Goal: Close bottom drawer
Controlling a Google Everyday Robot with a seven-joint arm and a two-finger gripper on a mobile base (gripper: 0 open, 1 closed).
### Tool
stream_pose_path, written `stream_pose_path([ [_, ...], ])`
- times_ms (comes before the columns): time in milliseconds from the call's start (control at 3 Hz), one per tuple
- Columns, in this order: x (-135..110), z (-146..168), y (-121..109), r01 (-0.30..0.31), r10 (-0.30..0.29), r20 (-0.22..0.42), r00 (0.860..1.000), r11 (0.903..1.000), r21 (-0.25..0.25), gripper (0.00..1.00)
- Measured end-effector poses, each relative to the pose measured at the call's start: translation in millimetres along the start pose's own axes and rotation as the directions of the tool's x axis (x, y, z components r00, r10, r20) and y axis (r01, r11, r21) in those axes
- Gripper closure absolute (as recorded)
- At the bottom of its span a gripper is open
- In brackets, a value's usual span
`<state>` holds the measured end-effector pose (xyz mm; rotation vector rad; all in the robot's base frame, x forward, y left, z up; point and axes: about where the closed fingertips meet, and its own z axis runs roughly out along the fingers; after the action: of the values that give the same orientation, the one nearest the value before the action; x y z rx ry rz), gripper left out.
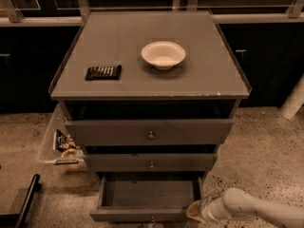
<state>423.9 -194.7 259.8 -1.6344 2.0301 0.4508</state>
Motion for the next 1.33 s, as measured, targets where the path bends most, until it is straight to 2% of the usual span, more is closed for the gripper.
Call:
stream_pose_path([
  [667, 19, 50, 15, 0.005, -0.004, 0.032, 0.999, 0.9991, -0.042, 1.00],
  [1000, 27, 68, 12, 0.007, -0.005, 0.044, 0.999, 0.9987, -0.051, 1.00],
  [1333, 27, 76, 1, 0.019, -0.017, 0.057, 0.998, 0.9990, -0.039, 1.00],
])
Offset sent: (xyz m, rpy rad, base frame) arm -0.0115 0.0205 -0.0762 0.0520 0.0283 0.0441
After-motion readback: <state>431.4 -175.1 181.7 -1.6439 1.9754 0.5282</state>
